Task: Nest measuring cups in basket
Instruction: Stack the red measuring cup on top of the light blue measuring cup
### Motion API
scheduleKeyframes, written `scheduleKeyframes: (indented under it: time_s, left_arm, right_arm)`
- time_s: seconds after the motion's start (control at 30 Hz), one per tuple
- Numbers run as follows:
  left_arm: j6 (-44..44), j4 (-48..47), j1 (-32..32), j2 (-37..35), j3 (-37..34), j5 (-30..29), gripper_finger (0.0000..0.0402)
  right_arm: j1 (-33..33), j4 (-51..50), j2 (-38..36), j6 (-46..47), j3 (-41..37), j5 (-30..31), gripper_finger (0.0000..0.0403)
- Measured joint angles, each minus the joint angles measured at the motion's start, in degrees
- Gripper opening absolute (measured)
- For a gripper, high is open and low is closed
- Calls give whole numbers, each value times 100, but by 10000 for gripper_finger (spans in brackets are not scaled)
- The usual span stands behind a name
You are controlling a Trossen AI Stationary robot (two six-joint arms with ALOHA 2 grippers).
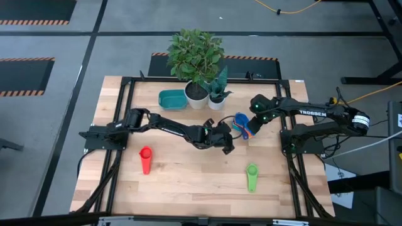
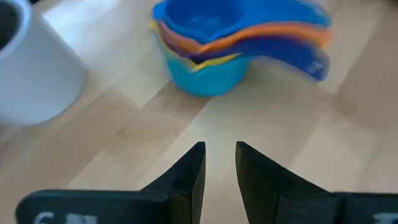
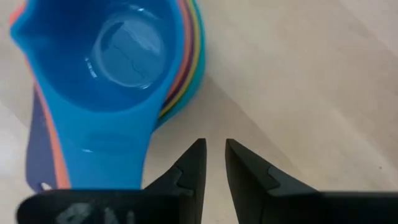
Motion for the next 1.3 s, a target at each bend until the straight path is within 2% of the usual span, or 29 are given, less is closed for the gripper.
scheduleKeyframes:
  time_s: [0.07, 0.13, 0.33, 0.6, 0.8, 1.3]
  left_arm:
    - [-26, 439, 43, 181, 52, 15, 81]
    - [-114, 422, 82, 248, 9, 47, 81]
    - [-131, 1348, 255, 560, 31, 523, 81]
    - [-157, 1680, 412, 590, 24, 665, 81]
    - [-164, 1949, 522, 584, 24, 951, 81]
    - [-153, 2052, 530, 584, 24, 952, 81]
  right_arm:
    - [75, 2, 0, 148, 0, -5, 65]
    - [164, 11, 5, 285, 0, 0, 65]
    - [374, 42, 13, 445, -2, -4, 65]
    - [648, 136, 15, 595, -2, -33, 65]
    - [732, 267, 15, 733, -2, -346, 65]
    - [746, 516, 15, 712, -4, -738, 65]
